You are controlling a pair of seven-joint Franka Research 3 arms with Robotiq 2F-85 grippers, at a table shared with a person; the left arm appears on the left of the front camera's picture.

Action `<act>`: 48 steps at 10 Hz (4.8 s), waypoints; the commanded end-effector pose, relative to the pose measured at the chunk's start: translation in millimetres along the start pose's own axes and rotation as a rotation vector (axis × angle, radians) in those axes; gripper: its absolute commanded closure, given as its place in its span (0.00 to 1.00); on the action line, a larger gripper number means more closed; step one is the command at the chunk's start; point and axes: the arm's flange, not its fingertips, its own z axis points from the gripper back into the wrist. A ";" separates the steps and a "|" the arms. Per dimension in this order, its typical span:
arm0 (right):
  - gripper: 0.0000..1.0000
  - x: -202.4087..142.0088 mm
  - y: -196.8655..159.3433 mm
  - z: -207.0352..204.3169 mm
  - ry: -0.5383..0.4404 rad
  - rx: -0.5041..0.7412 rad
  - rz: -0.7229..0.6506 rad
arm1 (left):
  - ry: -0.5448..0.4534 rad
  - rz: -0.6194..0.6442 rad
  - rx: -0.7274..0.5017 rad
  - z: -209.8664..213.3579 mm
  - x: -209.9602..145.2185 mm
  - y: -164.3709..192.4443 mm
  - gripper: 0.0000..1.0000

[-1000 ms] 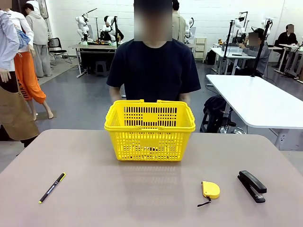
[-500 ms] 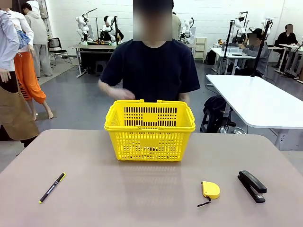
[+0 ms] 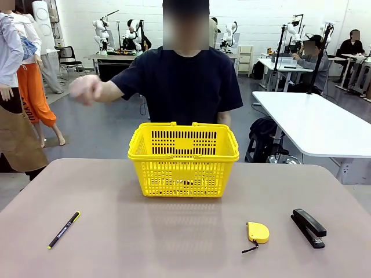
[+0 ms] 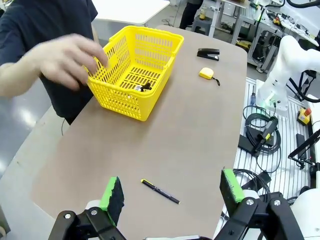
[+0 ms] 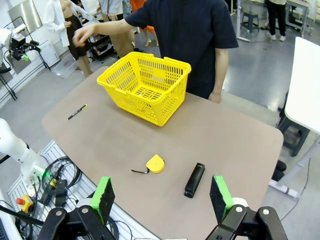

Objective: Place the items the person wants into the basket.
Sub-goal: Pick up the item the person points to and place it in the Market Basket.

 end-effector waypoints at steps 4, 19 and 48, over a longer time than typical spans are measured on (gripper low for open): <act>0.00 -0.2 0.0 -1.5 0.016 -0.005 -0.009 | -0.019 -0.014 -0.004 -0.3 -1.2 0.7 0.00; 0.00 -0.2 0.0 -1.5 0.016 -0.005 -0.009 | 0.416 -0.022 0.325 -38.4 24.8 -53.1 0.00; 0.00 -0.2 0.0 -1.5 0.016 -0.005 -0.009 | 0.753 0.517 0.636 -298.0 -101.3 -53.0 0.00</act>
